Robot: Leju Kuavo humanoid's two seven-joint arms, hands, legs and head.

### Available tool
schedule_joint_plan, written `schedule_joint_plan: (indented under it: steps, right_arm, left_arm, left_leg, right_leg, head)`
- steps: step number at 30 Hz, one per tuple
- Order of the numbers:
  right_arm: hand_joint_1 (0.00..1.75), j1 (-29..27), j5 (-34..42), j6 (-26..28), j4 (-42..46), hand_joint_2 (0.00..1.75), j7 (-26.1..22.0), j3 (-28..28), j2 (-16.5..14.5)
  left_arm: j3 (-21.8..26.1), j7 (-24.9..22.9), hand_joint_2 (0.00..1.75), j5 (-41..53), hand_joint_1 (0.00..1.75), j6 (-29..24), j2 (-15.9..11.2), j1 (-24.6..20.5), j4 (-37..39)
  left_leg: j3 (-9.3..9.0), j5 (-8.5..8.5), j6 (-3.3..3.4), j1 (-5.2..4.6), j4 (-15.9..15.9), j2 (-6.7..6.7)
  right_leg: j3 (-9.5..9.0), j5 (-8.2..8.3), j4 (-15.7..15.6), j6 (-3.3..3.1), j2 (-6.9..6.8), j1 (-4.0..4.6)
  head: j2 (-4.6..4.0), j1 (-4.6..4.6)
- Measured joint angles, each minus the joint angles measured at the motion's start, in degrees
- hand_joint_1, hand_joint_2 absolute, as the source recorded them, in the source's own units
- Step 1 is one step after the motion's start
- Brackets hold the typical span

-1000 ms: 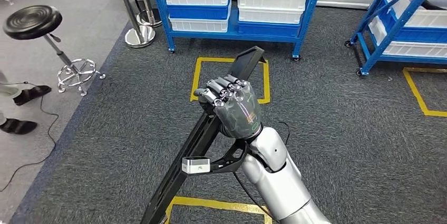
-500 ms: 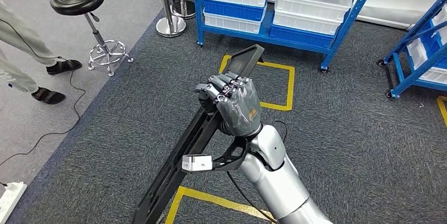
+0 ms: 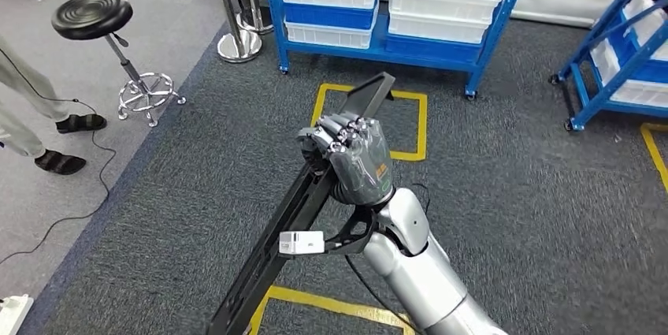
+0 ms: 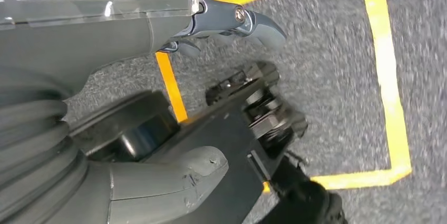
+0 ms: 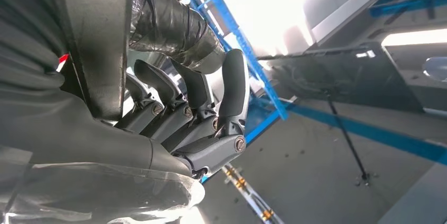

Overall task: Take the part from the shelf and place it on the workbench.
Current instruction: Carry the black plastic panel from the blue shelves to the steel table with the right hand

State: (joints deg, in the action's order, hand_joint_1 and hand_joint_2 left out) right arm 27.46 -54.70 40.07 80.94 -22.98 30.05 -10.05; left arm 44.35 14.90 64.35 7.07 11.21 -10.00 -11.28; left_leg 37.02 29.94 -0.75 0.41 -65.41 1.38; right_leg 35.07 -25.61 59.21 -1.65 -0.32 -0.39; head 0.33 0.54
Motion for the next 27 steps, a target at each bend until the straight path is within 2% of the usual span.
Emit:
schedule_joint_plan:
  steps: [2, 3, 4, 5, 6, 7, 8, 10, 11, 12, 13, 14, 16, 17, 18, 19, 20, 22, 24, 25, 27]
  right_arm:
    - [1.75, -0.21, -0.04, -0.01, 0.00, 1.75, 0.02, 0.16, 0.20]
    - [1.75, -0.42, 0.03, -0.01, 0.00, 1.75, -0.14, 0.18, 0.33]
    - [1.75, -0.62, 0.17, 0.00, 0.00, 1.75, -0.40, 0.18, 0.45]
    - [1.75, -0.76, 0.37, 0.01, 0.01, 1.75, -0.72, 0.18, 0.54]
    - [1.75, -0.83, 0.59, 0.01, 0.02, 1.75, -1.01, 0.18, 0.57]
    - [1.75, -0.84, 0.78, 0.02, 0.06, 1.75, -1.24, 0.17, 0.57]
    - [1.75, -0.80, 0.94, 0.01, 0.10, 1.75, -1.40, 0.17, 0.57]
    - [1.75, -0.72, 1.32, 0.01, 0.15, 1.75, -1.82, 0.17, 0.51]
    - [1.75, -0.67, 1.58, 0.01, 0.15, 1.75, -2.10, 0.17, 0.48]
    - [1.75, -0.67, 1.85, 0.01, 0.15, 1.75, -2.42, 0.18, 0.45]
    - [1.75, -0.62, 2.06, 0.02, 0.15, 1.75, -2.70, 0.18, 0.45]
    - [1.75, -0.54, 2.21, 0.02, 0.15, 1.75, -2.87, 0.18, 0.45]
    - [1.75, -0.43, 2.32, 0.02, 0.14, 1.75, -3.03, 0.18, 0.43]
    - [1.75, -0.46, 2.38, 0.02, 0.13, 1.75, -3.06, 0.18, 0.42]
    - [1.75, -0.54, 2.48, 0.02, 0.09, 1.75, -3.14, 0.18, 0.41]
    - [1.75, -0.61, 2.62, 0.02, 0.05, 1.75, -3.23, 0.18, 0.41]
    - [1.75, -0.64, 2.79, 0.02, 0.02, 1.75, -3.34, 0.18, 0.41]
    - [1.75, -0.65, 3.03, 0.02, 0.01, 1.75, -3.55, 0.18, 0.38]
    - [1.75, -0.72, 3.03, 0.02, 0.07, 1.75, -3.85, 0.18, 0.24]
    - [1.75, -0.80, 3.00, 0.02, 0.11, 1.75, -3.99, 0.17, 0.19]
    - [1.75, -1.05, 2.96, 0.02, 0.27, 1.75, -4.13, 0.14, 0.13]
  left_arm:
    - [0.02, -0.04, 1.75, 0.22, 0.00, 0.14, 0.00, 0.30, 0.00]
    - [0.02, -0.04, 1.75, 0.32, 0.00, 0.20, 0.00, 0.45, 0.00]
    - [0.02, -0.02, 1.75, 0.41, 0.00, 0.26, 0.00, 0.56, 0.00]
    - [0.03, 0.01, 1.75, 0.45, 0.00, 0.29, -0.01, 0.62, 0.00]
    - [0.05, 0.05, 1.75, 0.44, 0.00, 0.31, -0.03, 0.62, 0.00]
    - [0.07, 0.09, 1.75, 0.42, 0.00, 0.27, -0.07, 0.56, 0.00]
    - [0.08, 0.16, 1.75, 0.37, 0.00, 0.21, -0.12, 0.49, 0.00]
    - [0.15, 0.34, 1.75, 0.11, 0.00, 0.01, -0.30, 0.41, 0.00]
    - [0.21, 0.44, 1.75, -0.04, 0.00, -0.11, -0.44, 0.42, 0.00]
    - [0.28, 0.54, 1.75, -0.17, 0.00, -0.25, -0.61, 0.40, 0.00]
    - [0.35, 0.64, 1.75, -0.25, 0.00, -0.36, -0.75, 0.38, 0.00]
    - [0.42, 0.73, 1.75, -0.31, 0.00, -0.46, -0.88, 0.35, 0.00]
    - [0.57, 0.88, 1.75, -0.40, 0.00, -0.54, -1.08, 0.37, 0.00]
    - [0.65, 0.93, 1.75, -0.43, 0.00, -0.56, -1.20, 0.43, 0.00]
    - [0.75, 0.98, 1.75, -0.45, 0.00, -0.56, -1.33, 0.49, 0.00]
    - [0.85, 1.01, 1.75, -0.46, 0.00, -0.57, -1.45, 0.54, 0.00]
    - [0.93, 1.03, 1.75, -0.46, 0.00, -0.57, -1.52, 0.57, 0.00]
    - [1.02, 0.99, 1.75, -0.40, 0.00, -0.60, -1.59, 0.64, 0.00]
    - [1.04, 0.89, 1.75, -0.27, 0.00, -0.63, -1.68, 0.74, 0.00]
    - [1.05, 0.80, 1.75, -0.20, 0.00, -0.64, -1.75, 0.81, 0.00]
    - [1.07, 0.71, 1.75, -0.13, 0.00, -0.64, -1.88, 0.93, 0.00]
  left_leg:
    - [3.04, 3.01, -0.31, 0.17, -6.89, -0.58]
    - [3.77, 3.16, -0.37, 0.21, -8.54, -0.68]
    - [3.53, 2.21, -0.34, 0.24, -8.10, -0.79]
    - [2.29, 0.40, -0.22, 0.25, -5.61, -1.05]
    - [0.46, -1.62, 0.00, 0.27, -1.76, -1.70]
    - [-1.30, -2.93, 0.27, 0.36, 1.83, -2.94]
    - [-2.62, -3.66, 0.51, 0.39, 4.58, -4.09]
    - [-3.55, -3.60, 0.90, 0.27, 6.52, -5.27]
    - [-3.68, -3.78, 1.12, 0.22, 6.88, -4.84]
    - [-3.82, -4.00, 1.44, 0.31, 7.21, -4.19]
    - [-4.00, -4.24, 1.82, 0.46, 7.60, -3.54]
    - [-4.15, -4.47, 2.16, 0.61, 8.00, -2.86]
    - [-4.21, -4.58, 2.55, 0.61, 8.28, -1.54]
    - [-4.17, -4.55, 2.60, 0.55, 8.26, -0.81]
    - [-4.15, -4.49, 2.61, 0.52, 8.22, -0.05]
    - [-4.14, -4.43, 2.57, 0.50, 8.16, 0.71]
    - [-4.15, -4.33, 2.46, 0.51, 8.05, 1.43]
    - [-4.17, -3.95, 2.05, 0.41, 7.62, 2.66]
    - [-4.19, -3.51, 1.41, 0.10, 7.16, 3.64]
    - [-4.27, -3.37, 1.05, -0.02, 7.11, 4.13]
    - [-4.56, -3.16, 0.34, 0.06, 7.21, 4.85]
  right_leg:
    - [0.10, 0.07, 0.06, -0.16, 1.03, 0.01]
    - [0.14, 0.08, 0.11, -0.16, 1.63, 0.03]
    - [0.15, 0.09, 0.19, -0.16, 2.26, 0.03]
    - [0.14, 0.09, 0.29, -0.13, 2.93, 0.03]
    - [0.14, 0.09, 0.40, -0.09, 3.61, 0.03]
    - [0.19, 0.12, 0.46, 0.06, 4.19, 0.02]
    - [0.35, 0.20, 0.53, 0.33, 4.79, -0.04]
    - [0.75, 0.54, 0.43, 1.13, 5.84, -0.31]
    - [0.91, 0.74, 0.31, 1.58, 6.45, -0.38]
    - [1.01, 0.74, 0.36, 1.92, 6.48, -0.40]
    - [1.32, 0.28, 0.95, 2.19, 5.85, -0.29]
    - [2.14, -0.83, 2.63, 2.38, 4.65, -0.15]
    - [5.20, -4.31, 8.98, 2.61, 1.90, -0.11]
    - [6.89, -5.75, 12.43, 2.74, 1.23, -0.21]
    - [7.92, -6.30, 14.59, 2.87, 0.89, -0.32]
    - [7.97, -5.83, 14.82, 2.96, 0.60, -0.42]
    - [6.87, -4.45, 12.90, 2.99, 0.18, -0.48]
    - [2.79, -1.32, 5.59, 2.72, -1.84, -0.30]
    - [0.40, -0.16, 0.94, 2.13, -3.23, 0.06]
    - [0.30, -0.34, 0.45, 1.80, -3.20, 0.27]
    - [0.40, -0.10, 0.27, 1.15, -1.81, 0.18]
  head:
    - [0.00, 0.01]
    - [0.00, 0.01]
    - [0.00, 0.01]
    - [0.00, 0.01]
    - [0.00, 0.01]
    - [0.00, 0.00]
    - [0.00, 0.00]
    - [0.00, -0.01]
    - [0.00, -0.01]
    - [0.00, -0.01]
    - [0.00, -0.12]
    - [0.00, -0.23]
    - [0.00, -0.45]
    - [0.00, -0.44]
    - [0.00, -0.45]
    - [0.00, -0.44]
    - [0.00, -0.44]
    - [0.00, -0.44]
    - [0.00, -0.43]
    - [0.00, -0.43]
    - [0.00, -0.42]
